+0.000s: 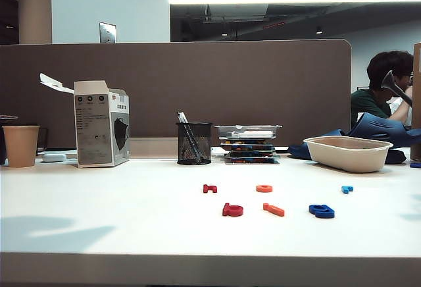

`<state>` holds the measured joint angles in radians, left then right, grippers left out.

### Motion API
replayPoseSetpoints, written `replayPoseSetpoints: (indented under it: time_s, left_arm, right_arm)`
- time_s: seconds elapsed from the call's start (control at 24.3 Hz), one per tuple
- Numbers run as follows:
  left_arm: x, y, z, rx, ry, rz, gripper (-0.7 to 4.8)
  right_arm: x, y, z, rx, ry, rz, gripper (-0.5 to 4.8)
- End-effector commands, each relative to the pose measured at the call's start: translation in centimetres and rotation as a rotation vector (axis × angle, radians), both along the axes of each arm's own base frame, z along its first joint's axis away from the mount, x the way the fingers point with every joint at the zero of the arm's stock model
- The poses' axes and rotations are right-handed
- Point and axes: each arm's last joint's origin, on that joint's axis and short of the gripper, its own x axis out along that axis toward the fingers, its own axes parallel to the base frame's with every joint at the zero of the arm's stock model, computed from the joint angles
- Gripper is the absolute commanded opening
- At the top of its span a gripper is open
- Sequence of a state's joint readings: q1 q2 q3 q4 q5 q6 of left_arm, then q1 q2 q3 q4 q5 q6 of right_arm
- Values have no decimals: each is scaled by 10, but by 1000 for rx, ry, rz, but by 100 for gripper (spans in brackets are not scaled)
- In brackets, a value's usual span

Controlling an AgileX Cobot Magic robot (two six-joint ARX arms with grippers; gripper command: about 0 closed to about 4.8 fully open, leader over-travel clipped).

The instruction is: Select the appropriate letters from the row of letter magnets placed on the table to arrange into the word "big".

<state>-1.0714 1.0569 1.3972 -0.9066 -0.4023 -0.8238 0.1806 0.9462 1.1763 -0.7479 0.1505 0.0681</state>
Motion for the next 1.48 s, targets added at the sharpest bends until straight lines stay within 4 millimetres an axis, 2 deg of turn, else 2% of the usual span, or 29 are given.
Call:
replayPoseSetpoints:
  time_s: [0.04, 0.21, 0.37, 0.45, 0.58, 0.66, 0.82, 0.99, 1.03, 1.15, 1.28, 1.36, 1.48]
  left_arm:
    - [0, 0, 3, -24, -20, 4, -5]
    - [1, -1, 4, -31, -23, 4, -5]
    - [1, -1, 3, -4, -38, 2, -5]
    - [4, -3, 4, 85, -115, -14, -5]
    - [11, -3, 7, 290, -310, 87, -6]
    - [18, -1, 18, 382, -445, 120, -6]
    - [40, 27, 37, 319, -549, 139, -6]
    - [55, 70, 42, 417, -569, 216, -6]
    - [54, 86, 44, 433, -574, 254, -5]
    - [44, 116, 48, 466, -575, 343, -6]
    - [23, 142, 41, 520, -569, 436, -6]
    - [4, 152, 31, 515, -568, 450, -5]
    - [-28, 155, 15, 487, -590, 472, -6]
  right_arm:
    - [-22, -16, -8, 20, -80, -34, -7]
    - [-49, -31, -23, 25, -142, -19, -7]
    - [-62, -34, -36, 51, -177, 24, -7]
    - [-73, -33, -50, 53, -194, 21, -7]
    - [-82, -32, -66, 63, -203, 17, -7]
    - [-89, -31, -77, 61, -215, 16, -7]
    - [-103, -30, -89, 60, -261, 8, -7]
    - [-114, -29, -92, 74, -311, 3, -7]
    - [-115, -29, -92, 73, -319, 3, -7]
    - [-115, -29, -92, 73, -322, 6, -7]
    - [-114, -29, -99, 74, -335, 10, -7]
    - [-116, -29, -107, 99, -363, 3, -7]
    - [-122, -28, -113, 115, -427, 3, -7]
